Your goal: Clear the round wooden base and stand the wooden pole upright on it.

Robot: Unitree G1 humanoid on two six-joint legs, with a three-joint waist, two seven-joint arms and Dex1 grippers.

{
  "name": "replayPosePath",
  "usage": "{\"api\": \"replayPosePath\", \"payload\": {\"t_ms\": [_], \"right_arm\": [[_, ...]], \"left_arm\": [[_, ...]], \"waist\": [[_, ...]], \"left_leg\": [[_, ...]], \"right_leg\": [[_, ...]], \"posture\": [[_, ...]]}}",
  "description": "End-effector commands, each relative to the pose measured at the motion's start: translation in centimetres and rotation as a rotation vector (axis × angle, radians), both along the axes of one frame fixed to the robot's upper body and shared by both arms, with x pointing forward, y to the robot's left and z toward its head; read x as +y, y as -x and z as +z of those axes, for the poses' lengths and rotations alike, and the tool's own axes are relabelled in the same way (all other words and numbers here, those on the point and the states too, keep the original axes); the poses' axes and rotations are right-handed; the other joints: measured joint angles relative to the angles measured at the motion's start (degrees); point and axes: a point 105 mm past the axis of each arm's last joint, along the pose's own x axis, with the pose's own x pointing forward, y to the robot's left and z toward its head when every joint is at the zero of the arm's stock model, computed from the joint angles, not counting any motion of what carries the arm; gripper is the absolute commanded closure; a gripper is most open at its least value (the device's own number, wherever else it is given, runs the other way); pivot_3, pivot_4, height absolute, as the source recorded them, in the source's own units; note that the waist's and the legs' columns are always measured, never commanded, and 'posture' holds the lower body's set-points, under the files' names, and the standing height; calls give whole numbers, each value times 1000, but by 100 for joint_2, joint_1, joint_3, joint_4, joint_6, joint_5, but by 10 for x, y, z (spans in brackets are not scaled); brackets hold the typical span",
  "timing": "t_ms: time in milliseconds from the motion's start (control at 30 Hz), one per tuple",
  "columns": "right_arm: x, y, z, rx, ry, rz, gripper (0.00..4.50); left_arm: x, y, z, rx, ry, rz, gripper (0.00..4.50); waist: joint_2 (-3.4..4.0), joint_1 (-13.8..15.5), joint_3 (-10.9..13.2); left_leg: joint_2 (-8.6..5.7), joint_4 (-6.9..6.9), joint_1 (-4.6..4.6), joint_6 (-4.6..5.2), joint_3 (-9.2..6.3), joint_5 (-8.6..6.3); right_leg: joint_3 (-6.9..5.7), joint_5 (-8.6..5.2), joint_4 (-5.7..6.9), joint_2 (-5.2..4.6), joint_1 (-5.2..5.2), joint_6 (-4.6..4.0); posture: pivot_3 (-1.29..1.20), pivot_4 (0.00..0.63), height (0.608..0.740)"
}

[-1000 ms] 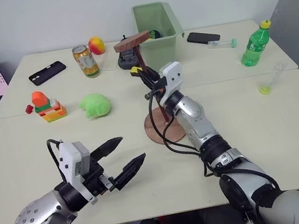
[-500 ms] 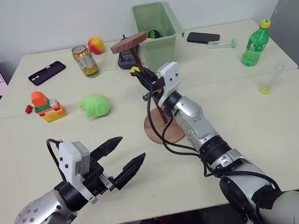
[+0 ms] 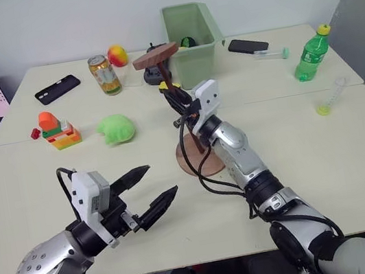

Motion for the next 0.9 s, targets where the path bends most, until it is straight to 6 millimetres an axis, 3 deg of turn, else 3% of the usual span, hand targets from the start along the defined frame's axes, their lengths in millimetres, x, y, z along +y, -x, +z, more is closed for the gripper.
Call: {"api": "replayPosePath", "payload": {"t_ms": [33,900], "right_arm": [[2,3,-4,24,-48,-2,4233],[11,-2,15,-11,-89,-24,4233]], "left_arm": [[-3,2,6,-26,7,-12,0],[-5,2,9,-27,10,-24,0]], "waist": [[0,0,0],[0,10,0]], "left_leg": [[0,0,0,0,0,0],[-2,0,0,0,-1,0]], "right_leg": [[0,0,0,0,0,0],[0,0,0,0,2,0]], "posture": [[0,150,740],[0,150,740]]}}
